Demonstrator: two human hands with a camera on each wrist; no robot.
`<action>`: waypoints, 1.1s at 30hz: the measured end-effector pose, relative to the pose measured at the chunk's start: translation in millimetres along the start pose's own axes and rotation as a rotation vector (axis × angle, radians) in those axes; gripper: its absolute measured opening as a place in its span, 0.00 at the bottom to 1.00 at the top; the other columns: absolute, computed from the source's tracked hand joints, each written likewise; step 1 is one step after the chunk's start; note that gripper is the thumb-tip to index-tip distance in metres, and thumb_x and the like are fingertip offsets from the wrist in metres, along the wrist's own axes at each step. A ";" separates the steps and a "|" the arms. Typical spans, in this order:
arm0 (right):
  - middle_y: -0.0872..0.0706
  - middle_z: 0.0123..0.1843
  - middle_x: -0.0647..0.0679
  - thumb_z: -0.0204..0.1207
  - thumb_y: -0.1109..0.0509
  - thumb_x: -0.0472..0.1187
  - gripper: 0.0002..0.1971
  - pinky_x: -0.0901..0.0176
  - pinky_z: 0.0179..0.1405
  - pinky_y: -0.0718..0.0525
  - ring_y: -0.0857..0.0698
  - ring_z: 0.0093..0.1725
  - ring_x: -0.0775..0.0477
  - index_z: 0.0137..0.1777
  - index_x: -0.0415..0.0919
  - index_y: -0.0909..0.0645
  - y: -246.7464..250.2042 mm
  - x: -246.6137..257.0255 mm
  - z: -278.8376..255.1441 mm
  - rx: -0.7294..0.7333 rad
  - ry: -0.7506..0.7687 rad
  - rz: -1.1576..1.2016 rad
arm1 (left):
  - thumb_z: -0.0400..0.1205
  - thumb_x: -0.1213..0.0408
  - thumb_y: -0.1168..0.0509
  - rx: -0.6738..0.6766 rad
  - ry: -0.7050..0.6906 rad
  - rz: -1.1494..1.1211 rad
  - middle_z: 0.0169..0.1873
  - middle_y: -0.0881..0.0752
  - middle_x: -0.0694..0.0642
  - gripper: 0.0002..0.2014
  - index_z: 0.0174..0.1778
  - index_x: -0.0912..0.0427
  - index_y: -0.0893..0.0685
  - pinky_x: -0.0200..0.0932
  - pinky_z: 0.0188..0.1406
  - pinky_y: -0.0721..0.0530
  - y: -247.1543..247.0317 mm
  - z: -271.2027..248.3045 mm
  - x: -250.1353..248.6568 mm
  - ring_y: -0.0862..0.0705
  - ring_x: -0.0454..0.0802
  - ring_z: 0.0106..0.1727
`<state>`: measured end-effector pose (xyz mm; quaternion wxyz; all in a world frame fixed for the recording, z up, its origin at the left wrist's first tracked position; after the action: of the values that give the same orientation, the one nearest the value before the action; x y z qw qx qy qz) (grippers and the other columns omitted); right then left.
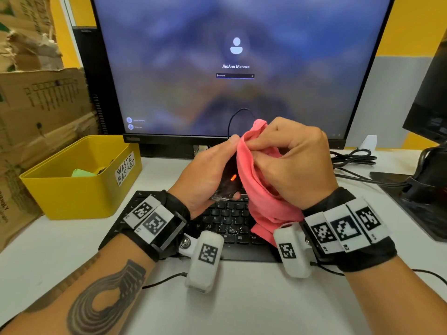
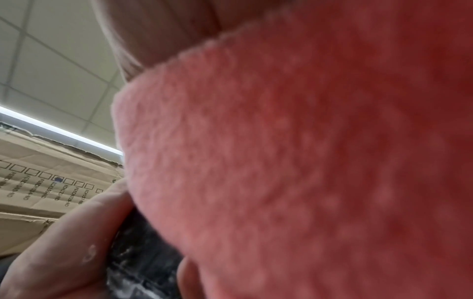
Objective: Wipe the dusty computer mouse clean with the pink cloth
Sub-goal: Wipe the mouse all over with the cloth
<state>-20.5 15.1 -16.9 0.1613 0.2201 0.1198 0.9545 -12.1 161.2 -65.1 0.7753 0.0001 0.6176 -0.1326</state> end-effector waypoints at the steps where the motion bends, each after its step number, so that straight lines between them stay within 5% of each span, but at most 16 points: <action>1: 0.11 0.39 0.55 0.73 0.17 0.36 0.03 0.67 0.46 0.17 0.11 0.41 0.57 0.44 0.44 0.05 0.3 -1.1 0.1 0.008 -0.004 0.007 | 0.92 0.46 0.41 -0.006 -0.012 0.036 0.36 0.15 0.65 0.23 0.47 0.59 0.10 0.49 0.31 0.19 1.0 0.5 -0.1 0.18 0.58 0.32; 10: 0.06 0.41 0.59 0.69 0.18 0.39 0.08 0.55 0.48 0.10 0.07 0.43 0.57 0.44 0.54 0.07 5.0 -11.9 0.0 -0.034 -0.099 0.043 | 0.85 0.39 0.37 -0.036 0.005 0.023 0.39 0.12 0.67 0.28 0.53 0.66 0.11 0.48 0.32 0.17 11.6 3.6 -4.4 0.14 0.61 0.37; 13: 0.08 0.34 0.65 0.67 0.16 0.39 0.11 0.64 0.39 0.14 0.10 0.35 0.63 0.39 0.60 0.08 5.9 -15.7 0.1 -0.034 -0.187 0.091 | 0.85 0.39 0.37 -0.031 0.024 -0.058 0.38 0.13 0.70 0.29 0.55 0.66 0.11 0.49 0.35 0.18 13.7 4.1 -4.1 0.15 0.63 0.36; 18: 0.12 0.24 0.61 0.70 0.18 0.26 0.07 0.71 0.24 0.22 0.17 0.22 0.65 0.40 0.38 0.06 6.7 -21.6 0.1 0.019 -0.279 0.191 | 0.89 0.41 0.39 -0.048 0.048 -0.098 0.41 0.16 0.74 0.33 0.59 0.75 0.13 0.48 0.32 0.17 13.7 3.4 -0.1 0.17 0.64 0.34; 22: 0.11 0.27 0.59 0.70 0.18 0.27 0.06 0.70 0.22 0.20 0.15 0.23 0.62 0.40 0.38 0.06 5.1 -18.3 -1.8 -0.002 -0.282 0.225 | 0.87 0.41 0.37 -0.089 0.055 -0.098 0.44 0.17 0.76 0.37 0.59 0.81 0.17 0.49 0.33 0.17 13.5 3.2 3.4 0.18 0.65 0.37; 26: 0.14 0.22 0.62 0.72 0.18 0.31 0.05 0.69 0.23 0.23 0.19 0.20 0.64 0.37 0.40 0.07 5.8 -23.9 -1.7 -0.007 -0.332 0.167 | 0.86 0.37 0.37 -0.033 0.069 -0.150 0.43 0.16 0.73 0.34 0.60 0.71 0.12 0.48 0.34 0.18 12.2 3.6 1.1 0.18 0.64 0.37; 29: 0.13 0.21 0.55 0.73 0.18 0.36 0.08 0.60 0.24 0.21 0.19 0.20 0.59 0.33 0.44 0.07 3.8 -31.2 -2.7 0.013 -0.383 0.101 | 0.85 0.36 0.38 -0.019 0.052 -0.199 0.42 0.15 0.68 0.32 0.58 0.65 0.10 0.46 0.33 0.20 12.3 4.5 -1.7 0.17 0.58 0.36; 33: 0.11 0.24 0.56 0.74 0.18 0.33 0.03 0.67 0.24 0.21 0.16 0.22 0.61 0.39 0.37 0.05 7.8 -25.4 -0.9 -0.085 -0.383 0.174 | 0.87 0.35 0.41 -0.002 0.082 -0.270 0.44 0.13 0.62 0.30 0.57 0.62 0.12 0.47 0.36 0.18 11.1 6.8 -2.4 0.16 0.54 0.37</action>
<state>-1.4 -1.4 -25.0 0.1072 0.4003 0.0272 0.9097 -3.7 171.3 -63.0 0.7244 -0.0785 0.6433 -0.2349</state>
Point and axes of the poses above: each hand's wrist, its own z-axis towards the middle knuckle, its own y-axis out of the back of the hand, x = y × z, the point moved 4 cm from there along z, towards the middle knuckle
